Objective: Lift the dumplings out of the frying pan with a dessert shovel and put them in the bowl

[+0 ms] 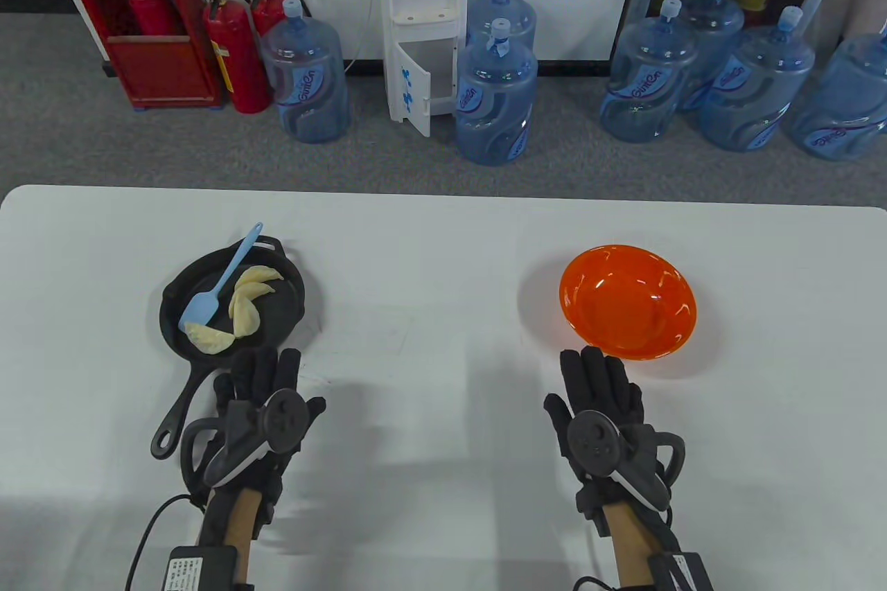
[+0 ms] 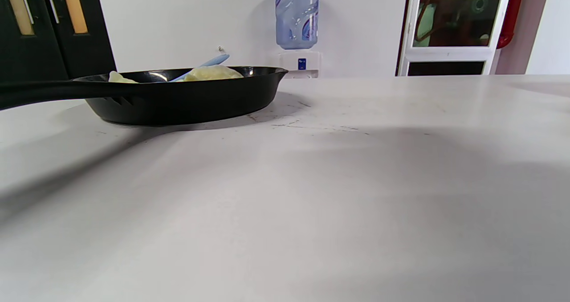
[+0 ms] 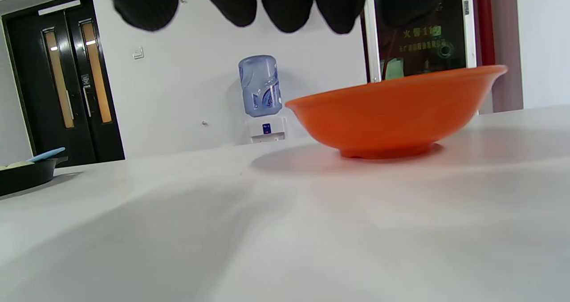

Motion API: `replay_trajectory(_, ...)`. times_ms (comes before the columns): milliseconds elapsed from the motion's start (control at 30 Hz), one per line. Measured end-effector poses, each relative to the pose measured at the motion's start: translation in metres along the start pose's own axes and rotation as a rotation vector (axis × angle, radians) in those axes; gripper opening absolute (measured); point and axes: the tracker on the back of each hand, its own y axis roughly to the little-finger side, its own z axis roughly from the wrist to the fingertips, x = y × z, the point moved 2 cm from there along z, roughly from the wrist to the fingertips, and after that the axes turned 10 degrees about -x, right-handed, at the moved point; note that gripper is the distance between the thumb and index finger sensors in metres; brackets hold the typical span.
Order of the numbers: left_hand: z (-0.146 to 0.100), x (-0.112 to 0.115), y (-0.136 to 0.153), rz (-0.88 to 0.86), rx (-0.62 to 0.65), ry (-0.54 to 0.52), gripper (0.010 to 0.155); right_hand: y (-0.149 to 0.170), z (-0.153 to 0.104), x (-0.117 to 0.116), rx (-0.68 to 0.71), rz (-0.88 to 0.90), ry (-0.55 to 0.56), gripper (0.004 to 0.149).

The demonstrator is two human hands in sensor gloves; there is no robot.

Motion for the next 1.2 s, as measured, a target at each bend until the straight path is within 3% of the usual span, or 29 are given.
replay_trajectory(333, 0.014, -0.007, 0.023, -0.036, -0.147, -0.043, 0.079, 0.016, 0.008, 0.000, -0.061, 0.080, -0.018, 0.067)
replay_trajectory(467, 0.023, -0.020, 0.047, 0.022, -0.248, -0.054, 0.080, 0.019, 0.009, 0.000, -0.071, 0.096, -0.024, 0.067)
replay_trajectory(633, 0.036, -0.029, 0.082, 0.034, -0.405, 0.008, 0.080, 0.016, 0.008, -0.002, -0.055, 0.075, -0.019, 0.067)
replay_trajectory(833, 0.041, -0.019, 0.109, 0.050, -0.499, 0.084, 0.079, 0.015, 0.008, -0.003, -0.050, 0.080, -0.020, 0.068)
replay_trajectory(1200, 0.056, 0.013, 0.107, 0.115, -0.529, 0.195, 0.071, 0.017, 0.009, -0.001, -0.064, 0.080, -0.024, 0.067)
